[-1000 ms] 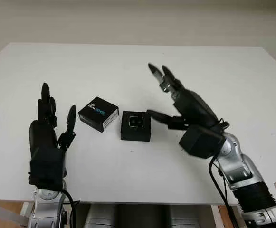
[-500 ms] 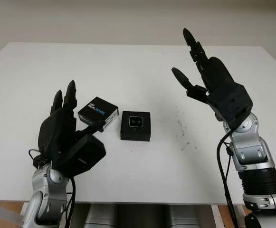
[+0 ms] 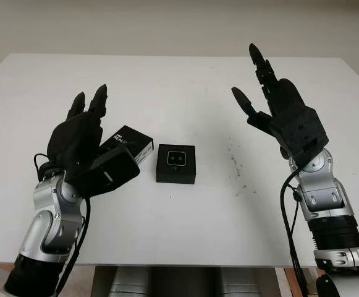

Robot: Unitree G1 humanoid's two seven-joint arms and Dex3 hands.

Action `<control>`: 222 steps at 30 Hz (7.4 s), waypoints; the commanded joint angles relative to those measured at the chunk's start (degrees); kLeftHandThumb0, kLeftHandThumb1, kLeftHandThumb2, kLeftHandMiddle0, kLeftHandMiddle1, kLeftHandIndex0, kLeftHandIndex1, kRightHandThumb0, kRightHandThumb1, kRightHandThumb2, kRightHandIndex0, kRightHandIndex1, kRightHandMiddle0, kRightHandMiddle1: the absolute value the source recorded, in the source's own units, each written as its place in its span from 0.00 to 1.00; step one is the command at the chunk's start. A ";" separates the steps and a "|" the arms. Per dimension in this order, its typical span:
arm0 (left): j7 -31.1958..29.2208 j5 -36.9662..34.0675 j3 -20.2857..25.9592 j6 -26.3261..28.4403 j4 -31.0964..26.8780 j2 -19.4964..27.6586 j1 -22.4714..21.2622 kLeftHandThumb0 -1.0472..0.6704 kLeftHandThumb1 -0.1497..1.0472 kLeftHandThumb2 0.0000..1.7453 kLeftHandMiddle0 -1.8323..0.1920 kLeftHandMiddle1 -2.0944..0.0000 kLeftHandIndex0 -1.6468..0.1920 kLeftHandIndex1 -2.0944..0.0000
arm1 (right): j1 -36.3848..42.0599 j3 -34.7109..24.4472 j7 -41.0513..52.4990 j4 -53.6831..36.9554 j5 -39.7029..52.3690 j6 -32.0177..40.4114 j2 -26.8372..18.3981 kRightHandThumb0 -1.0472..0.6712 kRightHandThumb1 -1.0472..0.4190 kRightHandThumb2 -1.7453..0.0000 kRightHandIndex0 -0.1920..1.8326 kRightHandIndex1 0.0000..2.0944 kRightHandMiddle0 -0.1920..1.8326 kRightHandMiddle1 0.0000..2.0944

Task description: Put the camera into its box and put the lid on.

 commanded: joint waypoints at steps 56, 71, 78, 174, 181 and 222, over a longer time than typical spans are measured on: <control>-0.13 -0.38 -9.87 -5.56 15.43 1.31 -7.04 0.34 0.85 0.03 0.93 0.97 0.78 0.96 | 1.92 -1.01 -3.59 -2.74 0.85 -0.36 1.23 0.22 0.00 0.69 0.10 0.03 0.10 0.08; 1.58 -1.55 -10.85 -7.06 19.09 -0.28 -7.56 0.35 0.85 0.03 0.91 0.97 0.77 0.97 | 2.27 -1.01 -4.03 -2.79 0.62 -0.73 1.18 0.22 0.00 0.69 0.10 0.04 0.08 0.12; 3.08 -3.54 -10.80 -8.64 20.97 -0.84 -7.15 0.44 0.86 0.03 0.87 0.79 0.69 0.95 | 2.30 -0.74 -3.81 -2.86 0.41 -0.35 1.12 0.21 0.00 0.69 0.10 0.03 0.00 0.26; -21.23 6.85 -8.85 3.98 -2.80 8.63 -7.95 0.03 0.99 0.04 0.98 0.97 0.99 0.97 | 3.37 -0.16 2.92 -2.14 2.39 -3.26 0.49 0.20 0.00 0.70 0.07 0.03 0.09 0.05; -18.40 9.62 -10.03 3.51 1.09 7.93 -8.41 0.06 0.97 0.03 0.99 0.97 0.98 0.97 | 3.65 -0.18 2.67 -2.27 2.25 -3.32 0.55 0.20 0.00 0.70 0.08 0.03 0.09 0.05; -9.36 5.30 -10.80 -1.02 14.36 6.05 -10.03 0.33 0.85 0.03 0.87 0.95 0.80 0.95 | 4.50 -0.80 4.42 -3.93 3.27 -2.81 -0.56 0.20 0.00 0.69 0.08 0.03 0.10 0.04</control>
